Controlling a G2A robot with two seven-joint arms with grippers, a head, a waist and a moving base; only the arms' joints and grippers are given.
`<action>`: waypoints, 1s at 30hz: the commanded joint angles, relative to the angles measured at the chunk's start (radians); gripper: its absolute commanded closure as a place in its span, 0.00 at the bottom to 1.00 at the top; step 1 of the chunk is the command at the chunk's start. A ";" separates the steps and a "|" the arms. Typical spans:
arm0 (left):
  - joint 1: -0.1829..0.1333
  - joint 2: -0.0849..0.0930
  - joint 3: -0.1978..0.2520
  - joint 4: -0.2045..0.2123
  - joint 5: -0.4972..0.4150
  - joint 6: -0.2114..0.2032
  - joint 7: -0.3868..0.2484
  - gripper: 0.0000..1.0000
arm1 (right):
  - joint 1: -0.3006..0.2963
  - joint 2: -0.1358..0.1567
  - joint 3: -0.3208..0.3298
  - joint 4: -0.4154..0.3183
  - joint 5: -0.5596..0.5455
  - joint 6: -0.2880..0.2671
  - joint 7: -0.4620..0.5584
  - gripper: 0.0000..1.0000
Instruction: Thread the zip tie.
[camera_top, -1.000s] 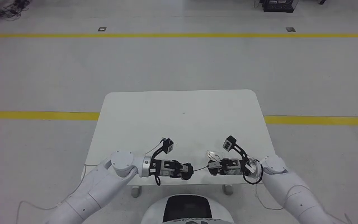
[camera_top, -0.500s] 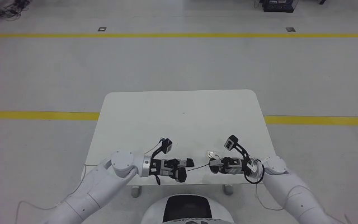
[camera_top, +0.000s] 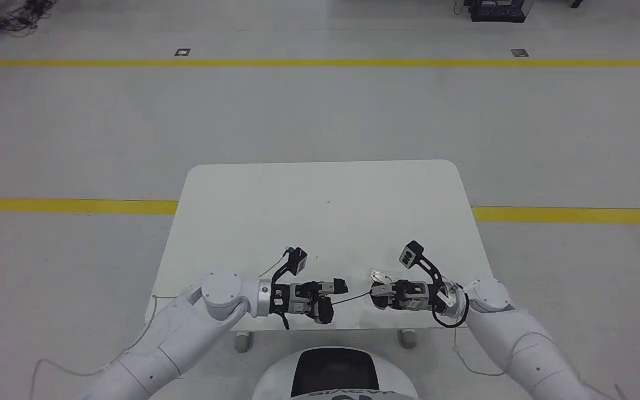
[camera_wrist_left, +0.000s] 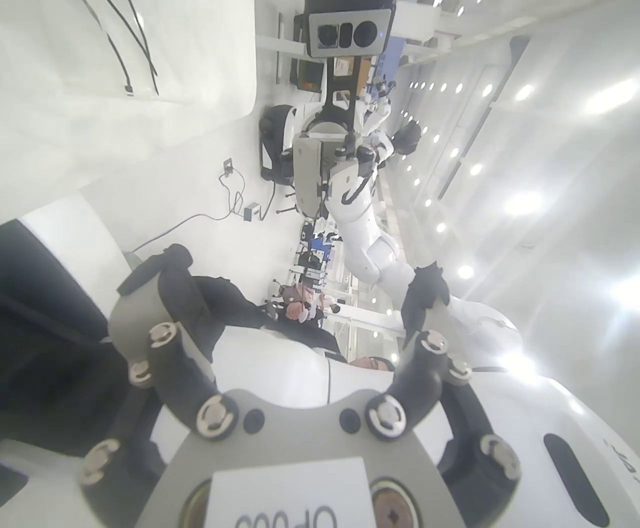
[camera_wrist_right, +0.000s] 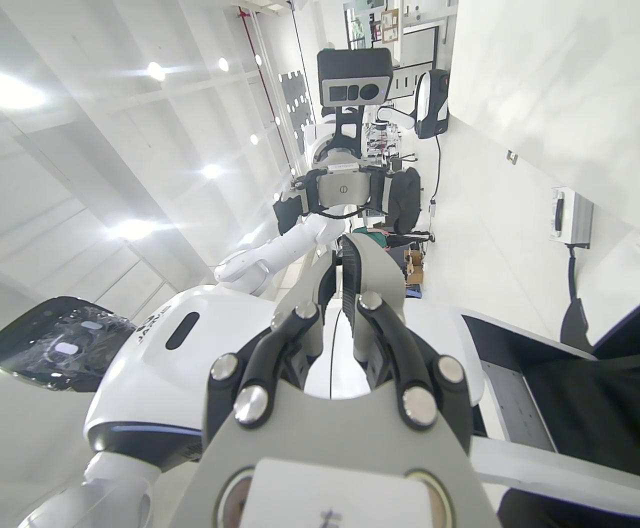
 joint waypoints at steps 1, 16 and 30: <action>-0.009 -0.010 0.021 -0.015 0.002 0.015 0.053 0.00 | -0.004 0.000 0.008 -0.004 0.005 -0.002 -0.016 1.00; -0.035 -0.034 0.059 -0.026 0.023 0.019 0.180 0.00 | -0.031 0.001 0.047 -0.033 -0.008 0.006 -0.080 1.00; -0.022 -0.040 0.061 -0.036 -0.010 0.008 0.207 0.00 | -0.046 -0.002 0.048 -0.080 -0.025 0.010 -0.128 1.00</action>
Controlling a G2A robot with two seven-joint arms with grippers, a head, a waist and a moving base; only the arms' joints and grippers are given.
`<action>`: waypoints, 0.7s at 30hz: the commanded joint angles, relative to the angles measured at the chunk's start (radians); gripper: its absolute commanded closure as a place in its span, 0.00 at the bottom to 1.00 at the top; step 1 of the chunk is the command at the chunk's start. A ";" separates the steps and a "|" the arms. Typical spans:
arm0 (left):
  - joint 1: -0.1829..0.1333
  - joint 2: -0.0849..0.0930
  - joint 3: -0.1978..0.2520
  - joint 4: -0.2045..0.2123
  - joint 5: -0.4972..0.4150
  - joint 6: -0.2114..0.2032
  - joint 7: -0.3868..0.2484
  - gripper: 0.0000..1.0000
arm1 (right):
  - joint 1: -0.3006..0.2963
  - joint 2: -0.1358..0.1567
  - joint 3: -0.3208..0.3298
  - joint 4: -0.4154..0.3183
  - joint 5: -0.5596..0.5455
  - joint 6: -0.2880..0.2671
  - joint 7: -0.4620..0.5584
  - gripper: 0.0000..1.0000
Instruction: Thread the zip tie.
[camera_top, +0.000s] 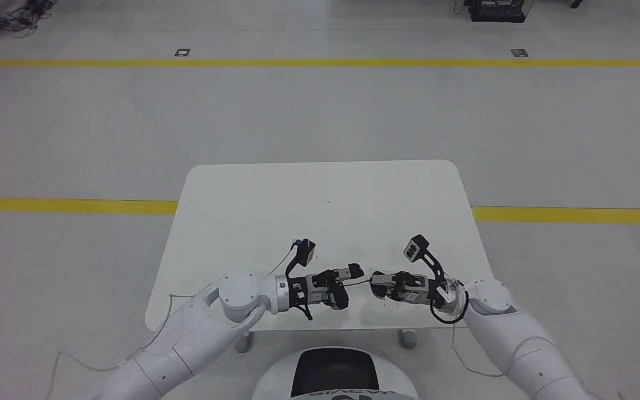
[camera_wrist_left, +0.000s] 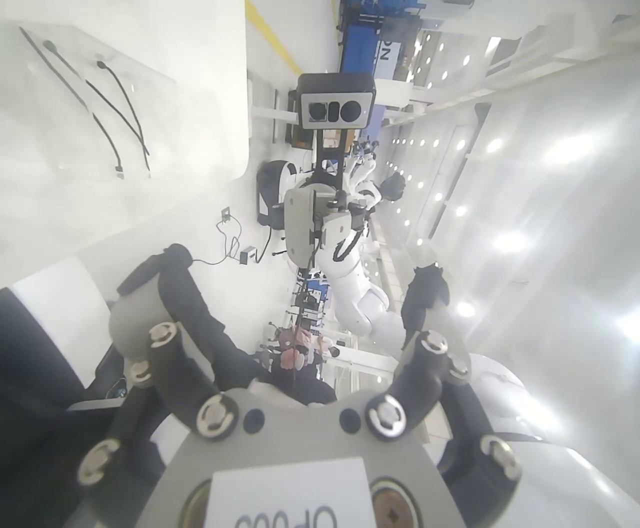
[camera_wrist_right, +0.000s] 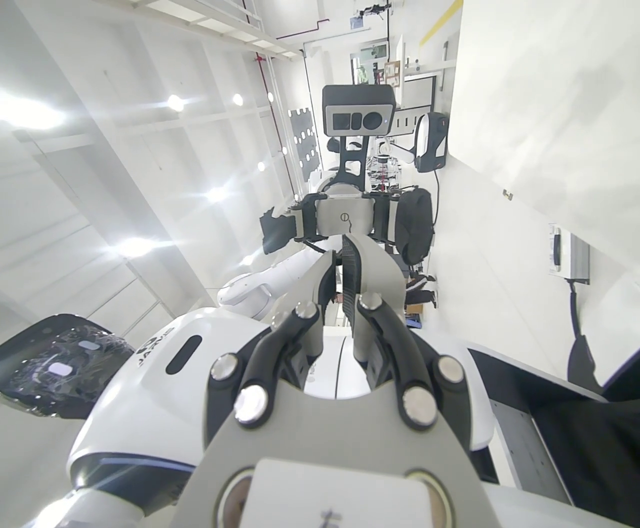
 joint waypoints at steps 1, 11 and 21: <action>0.002 -0.002 0.002 0.000 -0.016 -0.004 -0.002 0.00 | -0.007 0.000 0.003 -0.012 0.001 -0.004 -0.006 1.00; 0.000 -0.004 -0.002 0.006 -0.022 -0.008 -0.019 0.00 | -0.012 0.000 0.006 -0.033 -0.017 0.001 0.000 1.00; 0.006 -0.002 -0.012 0.006 -0.027 -0.014 -0.030 0.00 | -0.013 -0.002 0.007 -0.030 -0.018 -0.002 -0.002 1.00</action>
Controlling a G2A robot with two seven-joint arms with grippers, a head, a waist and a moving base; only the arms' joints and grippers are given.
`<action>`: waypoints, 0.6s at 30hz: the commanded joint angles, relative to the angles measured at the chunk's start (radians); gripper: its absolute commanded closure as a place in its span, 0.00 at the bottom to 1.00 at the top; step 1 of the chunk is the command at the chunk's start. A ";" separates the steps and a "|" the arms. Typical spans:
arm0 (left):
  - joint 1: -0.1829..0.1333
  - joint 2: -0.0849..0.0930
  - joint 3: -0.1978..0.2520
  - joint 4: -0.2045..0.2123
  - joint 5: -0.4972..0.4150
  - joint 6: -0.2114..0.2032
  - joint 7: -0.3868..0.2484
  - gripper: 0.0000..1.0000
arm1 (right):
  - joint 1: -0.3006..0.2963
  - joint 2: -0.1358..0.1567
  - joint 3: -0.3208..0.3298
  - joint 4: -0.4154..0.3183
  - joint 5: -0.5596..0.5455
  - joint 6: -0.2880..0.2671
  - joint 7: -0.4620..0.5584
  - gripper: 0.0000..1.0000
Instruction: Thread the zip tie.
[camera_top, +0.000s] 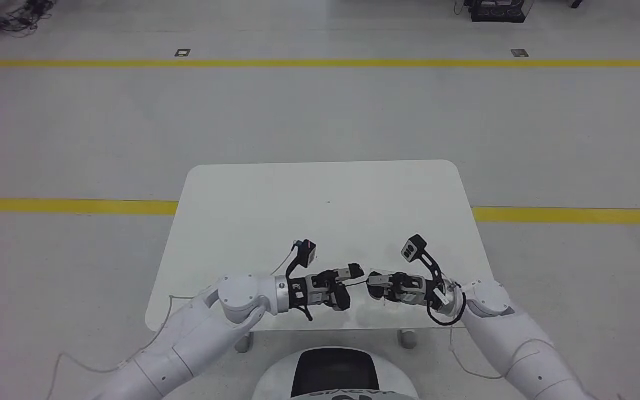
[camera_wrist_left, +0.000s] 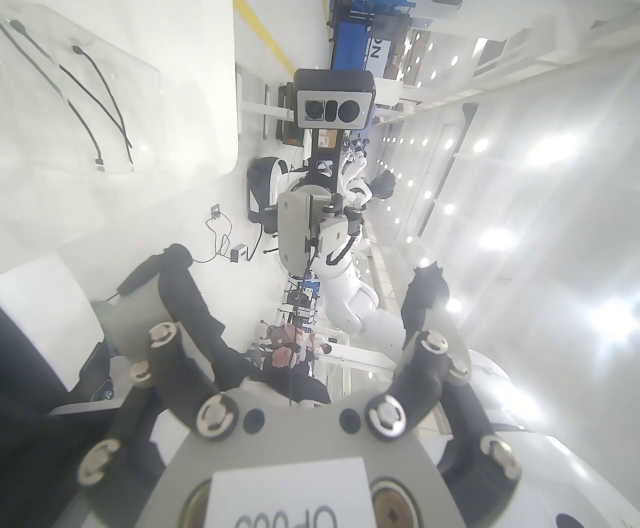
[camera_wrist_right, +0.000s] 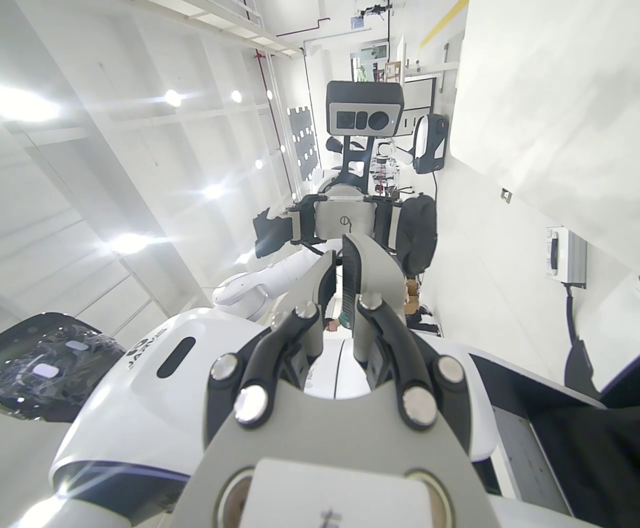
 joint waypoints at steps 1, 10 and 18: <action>0.001 0.000 -0.001 0.001 -0.002 -0.001 -0.004 0.00 | -0.001 0.000 0.001 0.000 -0.001 0.000 0.001 1.00; 0.000 -0.002 -0.001 0.010 -0.013 -0.006 -0.016 0.00 | -0.011 0.002 0.019 -0.009 0.008 -0.012 0.013 1.00; -0.002 -0.005 0.002 0.014 -0.017 -0.009 -0.032 0.00 | -0.010 -0.001 0.012 -0.012 0.003 -0.009 0.017 1.00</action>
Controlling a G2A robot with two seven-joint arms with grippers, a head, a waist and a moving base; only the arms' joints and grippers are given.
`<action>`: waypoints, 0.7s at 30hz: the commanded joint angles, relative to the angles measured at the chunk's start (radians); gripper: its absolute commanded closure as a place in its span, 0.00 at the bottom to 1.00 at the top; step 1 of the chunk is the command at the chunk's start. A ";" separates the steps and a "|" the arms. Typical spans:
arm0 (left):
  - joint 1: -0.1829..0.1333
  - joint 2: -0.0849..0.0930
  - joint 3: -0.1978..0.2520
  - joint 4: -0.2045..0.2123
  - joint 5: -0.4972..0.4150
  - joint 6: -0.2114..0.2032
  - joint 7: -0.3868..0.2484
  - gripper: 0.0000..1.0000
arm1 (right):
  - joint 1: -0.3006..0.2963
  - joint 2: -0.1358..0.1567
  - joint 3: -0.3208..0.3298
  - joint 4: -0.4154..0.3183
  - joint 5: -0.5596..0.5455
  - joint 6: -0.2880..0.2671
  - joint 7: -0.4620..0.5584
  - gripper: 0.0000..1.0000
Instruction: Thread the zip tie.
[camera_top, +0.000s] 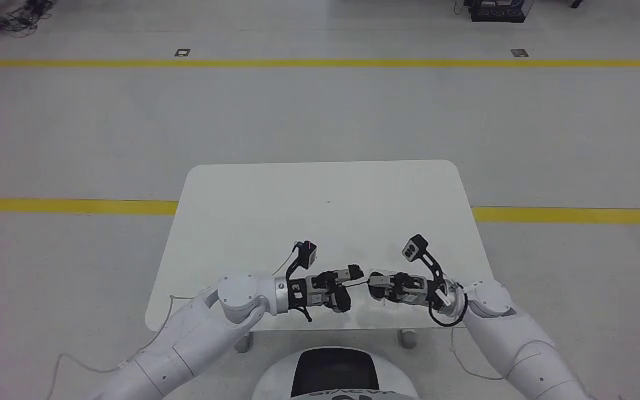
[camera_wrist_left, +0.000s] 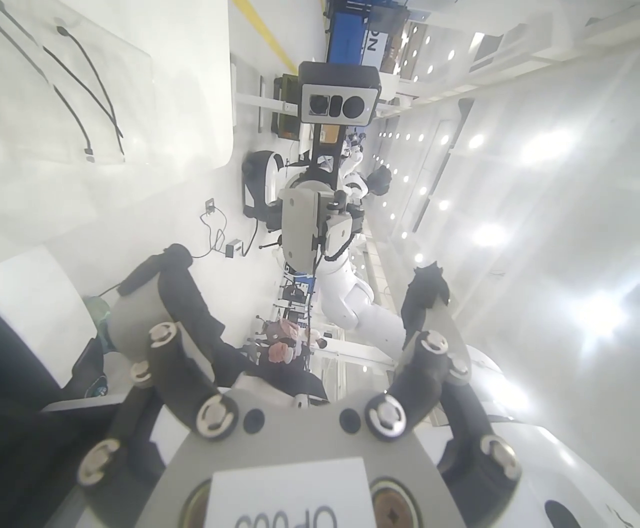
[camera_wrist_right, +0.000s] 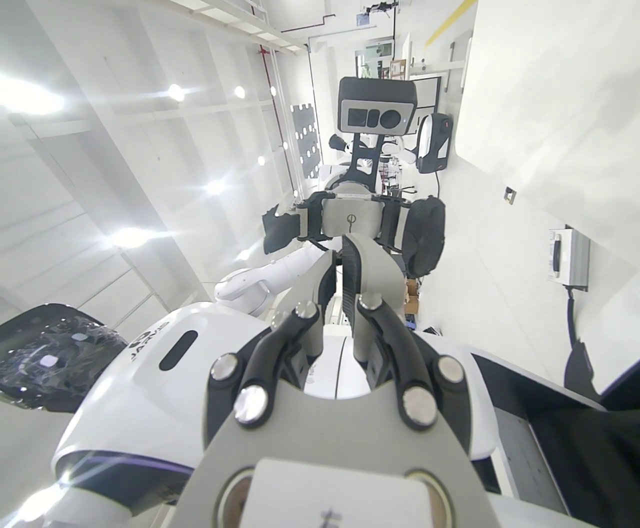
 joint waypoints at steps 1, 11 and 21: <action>-0.001 -0.001 0.000 0.002 -0.001 -0.001 -0.003 0.00 | 0.001 -0.001 -0.001 0.001 -0.001 0.000 0.000 1.00; -0.001 -0.002 0.000 0.005 -0.002 -0.005 -0.011 0.00 | 0.001 -0.002 0.000 0.003 -0.004 0.000 0.000 1.00; -0.002 -0.003 0.000 0.003 0.003 -0.004 -0.020 0.51 | 0.000 -0.003 0.001 0.006 -0.008 0.003 0.001 1.00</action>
